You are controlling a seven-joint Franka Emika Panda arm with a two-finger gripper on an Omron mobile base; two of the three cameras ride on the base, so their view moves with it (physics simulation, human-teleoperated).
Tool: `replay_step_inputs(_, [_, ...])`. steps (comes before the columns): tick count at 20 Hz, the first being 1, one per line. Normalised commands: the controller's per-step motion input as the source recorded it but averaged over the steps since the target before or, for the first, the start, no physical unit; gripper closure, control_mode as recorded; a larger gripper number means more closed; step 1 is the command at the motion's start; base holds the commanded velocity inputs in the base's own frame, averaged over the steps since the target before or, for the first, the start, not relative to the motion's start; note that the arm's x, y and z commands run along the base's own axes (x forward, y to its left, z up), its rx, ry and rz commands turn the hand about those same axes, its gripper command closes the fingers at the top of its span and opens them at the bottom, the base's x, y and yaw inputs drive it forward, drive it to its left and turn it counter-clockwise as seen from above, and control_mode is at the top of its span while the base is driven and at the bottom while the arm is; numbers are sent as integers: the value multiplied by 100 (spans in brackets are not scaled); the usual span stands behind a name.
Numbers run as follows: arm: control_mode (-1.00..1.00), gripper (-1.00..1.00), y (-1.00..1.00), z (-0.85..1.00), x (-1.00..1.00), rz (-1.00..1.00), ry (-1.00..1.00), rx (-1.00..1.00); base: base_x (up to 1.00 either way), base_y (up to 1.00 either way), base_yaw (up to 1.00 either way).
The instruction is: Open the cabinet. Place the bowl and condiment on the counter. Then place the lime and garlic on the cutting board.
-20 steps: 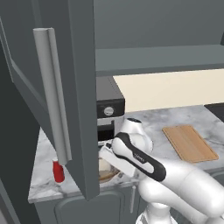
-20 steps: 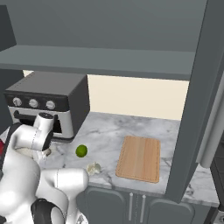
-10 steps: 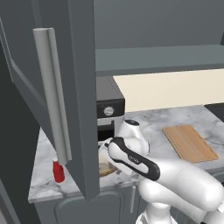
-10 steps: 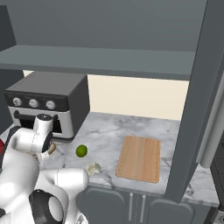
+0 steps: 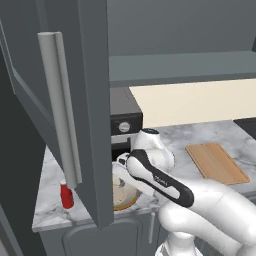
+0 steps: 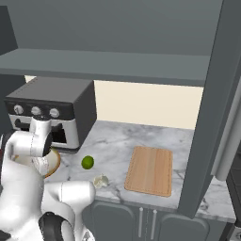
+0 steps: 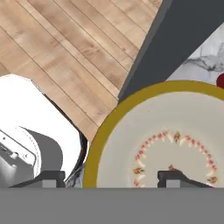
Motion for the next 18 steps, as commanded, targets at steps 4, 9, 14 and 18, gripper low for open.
replay_step_inputs(4, [-100,-100,-34,66,-77,4,0,0,0,0,0])
replay_step_inputs(9, [-100,-100,-79,38,-52,13,-1,-5,0,0,0])
replay_step_inputs(14, [-100,-100,-82,55,-13,21,-9,-23,0,0,0])
replay_step_inputs(18, [-100,-100,-87,21,0,27,-5,-20,0,0,0])
